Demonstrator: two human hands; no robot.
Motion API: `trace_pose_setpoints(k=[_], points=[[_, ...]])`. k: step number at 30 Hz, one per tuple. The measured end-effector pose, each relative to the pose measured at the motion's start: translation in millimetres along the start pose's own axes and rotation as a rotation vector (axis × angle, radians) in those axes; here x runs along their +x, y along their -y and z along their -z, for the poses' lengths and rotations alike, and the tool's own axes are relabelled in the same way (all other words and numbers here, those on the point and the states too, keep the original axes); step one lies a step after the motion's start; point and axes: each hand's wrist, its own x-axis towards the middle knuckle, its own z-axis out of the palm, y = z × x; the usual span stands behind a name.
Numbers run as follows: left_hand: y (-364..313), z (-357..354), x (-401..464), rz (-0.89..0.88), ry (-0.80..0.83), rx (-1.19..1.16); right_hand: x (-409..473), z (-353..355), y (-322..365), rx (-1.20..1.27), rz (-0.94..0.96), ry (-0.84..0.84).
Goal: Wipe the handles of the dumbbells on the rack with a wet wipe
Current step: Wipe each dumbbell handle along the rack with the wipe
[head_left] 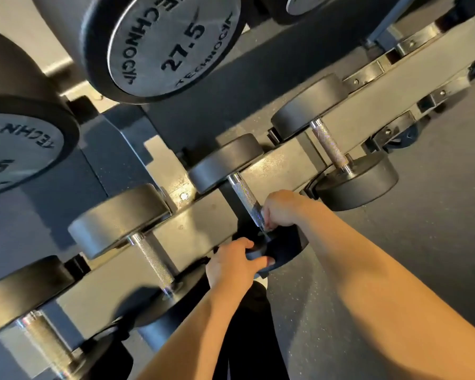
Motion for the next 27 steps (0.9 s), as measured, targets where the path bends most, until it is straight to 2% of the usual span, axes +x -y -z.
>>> trace_pose_setpoints(k=[4,8,13,20,24,27], points=[[1.9,-8.6,-6.2,0.068,-0.029,-0.131,16.2,4.6,-8.1,0.093,-0.090,0.072],[2.5,-14.9,-5.6,0.106,-0.015,-0.277,27.6,7.6,-10.4,0.036,-0.175,0.142],[-0.2,-9.6,-3.5,0.066,0.029,-0.245,32.7,12.4,-10.7,0.026,-0.223,0.215],[-1.4,-3.8,-0.4,0.108,0.069,-0.239,39.2,-6.9,-0.5,0.031,-0.239,0.023],[-1.7,-0.1,-1.7,0.074,0.072,-0.168,25.7,-4.5,-1.8,0.007,-0.206,0.019],[13.8,6.5,-10.6,-0.025,-0.050,-0.042,7.6,-3.7,-2.8,-0.032,-0.153,0.008]])
